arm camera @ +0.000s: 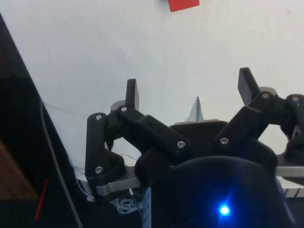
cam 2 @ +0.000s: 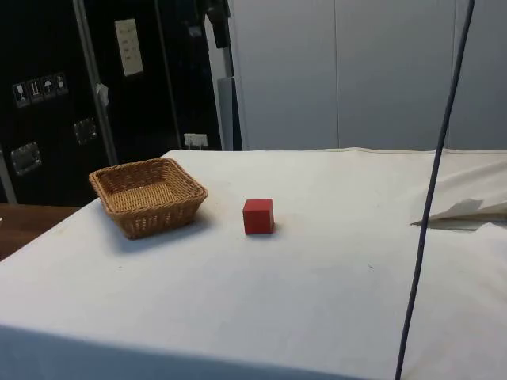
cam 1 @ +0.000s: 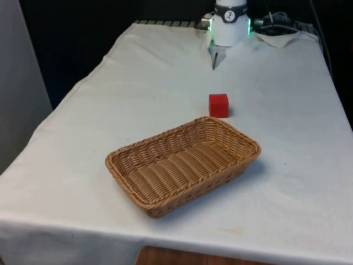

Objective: Pick up the cube and place it into the basket.

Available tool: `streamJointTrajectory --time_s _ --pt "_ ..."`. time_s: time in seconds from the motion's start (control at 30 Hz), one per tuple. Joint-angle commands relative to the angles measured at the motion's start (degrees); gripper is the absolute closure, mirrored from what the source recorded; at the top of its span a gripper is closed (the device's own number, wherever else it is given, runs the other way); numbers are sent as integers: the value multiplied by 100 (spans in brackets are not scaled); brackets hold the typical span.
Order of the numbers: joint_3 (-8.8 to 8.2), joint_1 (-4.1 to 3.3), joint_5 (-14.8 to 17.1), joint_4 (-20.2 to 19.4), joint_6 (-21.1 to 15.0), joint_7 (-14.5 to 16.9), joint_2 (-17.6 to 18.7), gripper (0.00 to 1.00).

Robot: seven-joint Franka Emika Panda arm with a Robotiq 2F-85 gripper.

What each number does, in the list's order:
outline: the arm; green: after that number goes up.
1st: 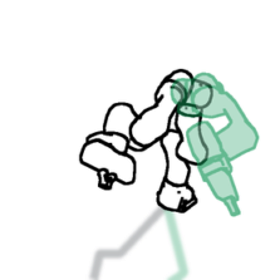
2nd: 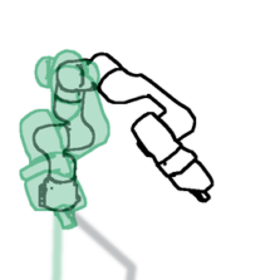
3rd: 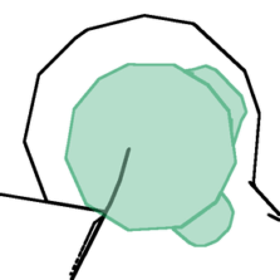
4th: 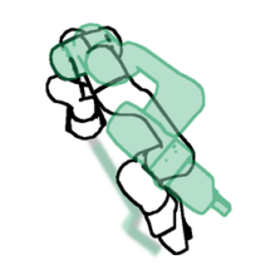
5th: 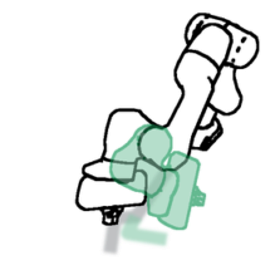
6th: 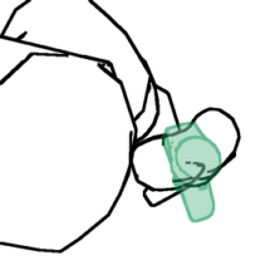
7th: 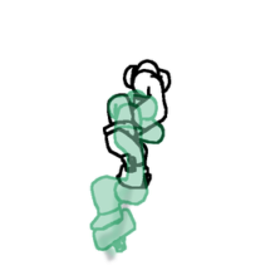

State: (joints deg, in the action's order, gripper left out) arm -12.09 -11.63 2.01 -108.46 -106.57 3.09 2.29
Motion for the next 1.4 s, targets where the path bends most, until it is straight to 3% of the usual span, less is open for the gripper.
streamJointTrajectory --time_s 0.0,0.03,0.3,0.37,0.67,0.7,0.83,1.37 --pt "6 -6 -34 -172 -155 -52 -103 0" --pt "0 0 0 -52 -34 -6 -17 0" --pt "17 -6 -86 -905 -642 -86 -418 0" --pt "11 0 -29 -934 -613 -29 -418 0" --pt "23 0 -97 -1753 -1295 -92 -745 0" --pt "11 0 -29 -1639 -1157 -29 -676 0" --pt "29 0 -86 -2023 -1547 -92 -819 0" --pt "132 -6 -34 -2693 -2578 -109 -676 0"
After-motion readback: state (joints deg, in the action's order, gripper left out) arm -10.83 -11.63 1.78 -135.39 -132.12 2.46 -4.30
